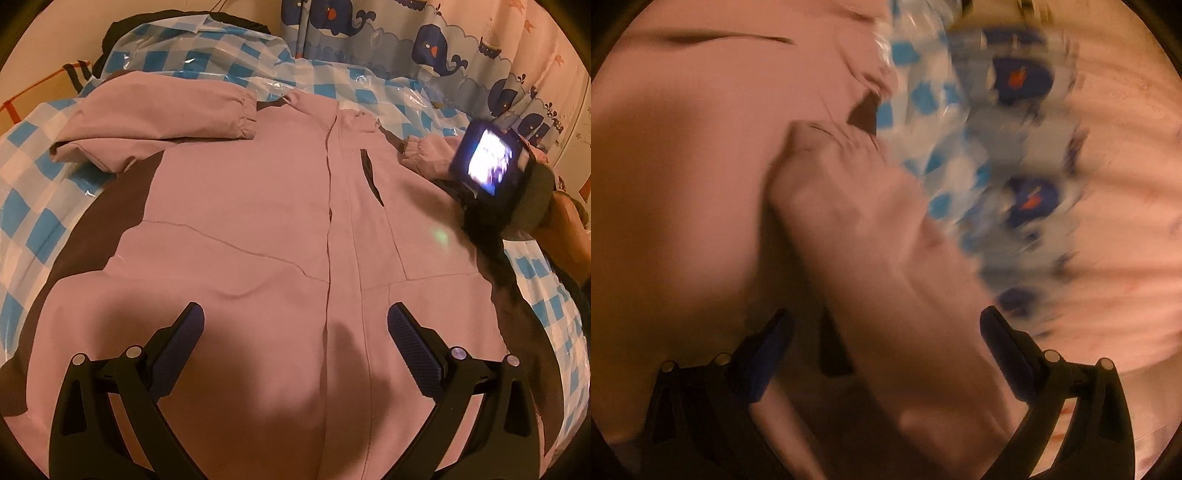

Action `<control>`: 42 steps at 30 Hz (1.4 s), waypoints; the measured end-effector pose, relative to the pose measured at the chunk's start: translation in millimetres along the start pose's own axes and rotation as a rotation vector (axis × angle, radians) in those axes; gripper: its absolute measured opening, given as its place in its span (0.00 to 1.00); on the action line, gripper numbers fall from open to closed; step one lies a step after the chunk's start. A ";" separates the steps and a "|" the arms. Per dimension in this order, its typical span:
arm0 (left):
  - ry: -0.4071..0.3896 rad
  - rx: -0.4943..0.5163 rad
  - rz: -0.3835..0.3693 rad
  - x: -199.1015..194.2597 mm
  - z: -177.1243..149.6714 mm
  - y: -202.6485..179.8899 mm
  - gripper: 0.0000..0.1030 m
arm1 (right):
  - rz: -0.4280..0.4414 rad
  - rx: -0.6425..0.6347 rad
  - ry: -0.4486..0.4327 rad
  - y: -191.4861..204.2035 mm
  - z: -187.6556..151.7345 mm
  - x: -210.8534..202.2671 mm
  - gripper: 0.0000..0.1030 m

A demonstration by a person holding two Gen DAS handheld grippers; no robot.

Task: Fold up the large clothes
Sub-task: 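Grasp the pink sleeve cuff with the right gripper and lift it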

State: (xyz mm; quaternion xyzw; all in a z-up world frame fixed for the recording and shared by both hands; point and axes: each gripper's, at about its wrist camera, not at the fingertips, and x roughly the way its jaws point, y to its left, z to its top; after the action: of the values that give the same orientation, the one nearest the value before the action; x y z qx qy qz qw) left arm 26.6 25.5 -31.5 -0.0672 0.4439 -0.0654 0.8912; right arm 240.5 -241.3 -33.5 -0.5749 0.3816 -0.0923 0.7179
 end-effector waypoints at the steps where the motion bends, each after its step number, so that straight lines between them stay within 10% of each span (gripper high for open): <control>1: 0.006 -0.001 -0.002 1.4 -0.3 0.3 0.93 | 0.054 0.069 0.010 -13.9 -1.0 5.7 0.44; 4: 0.012 -0.003 -0.002 3.4 -0.7 0.4 0.93 | 0.331 0.464 -0.016 -83.9 -27.3 13.7 0.21; 8: 0.014 -0.001 0.000 4.2 -1.3 -0.1 0.93 | 0.575 1.015 -0.131 -178.1 -128.1 27.6 0.17; 14: 0.003 0.010 0.004 3.5 -1.4 -3.0 0.93 | 0.698 1.750 -0.181 -229.0 -342.2 69.2 0.16; 19: 0.004 0.042 0.026 9.4 -2.4 -9.0 0.93 | 0.720 2.031 0.081 -178.7 -455.2 119.3 0.32; 24: 0.008 0.101 0.038 9.7 -1.8 -18.7 0.93 | 0.442 2.027 0.052 -173.8 -493.4 75.2 0.41; 29: -0.029 0.181 0.090 -8.3 17.3 -29.3 0.93 | 0.158 1.709 -0.148 -214.9 -418.6 18.4 0.55; 34: -0.082 0.248 0.156 -40.3 58.6 -23.2 0.93 | 0.158 1.928 -0.234 -224.5 -439.3 14.7 0.61; 38: -0.099 0.232 0.173 -54.8 88.6 -4.8 0.93 | -0.059 2.056 -0.163 -223.9 -502.1 -4.7 0.64; 42: -0.090 0.276 0.234 -41.1 111.2 3.5 0.93 | 0.263 1.712 -0.091 -236.9 -441.7 33.5 0.75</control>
State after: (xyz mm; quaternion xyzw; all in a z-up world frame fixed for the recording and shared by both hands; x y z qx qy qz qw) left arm 91.2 43.0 66.4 0.1050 0.3950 -0.0185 0.9125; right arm 47.4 -670.3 142.8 0.2090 0.2150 -0.2409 0.9231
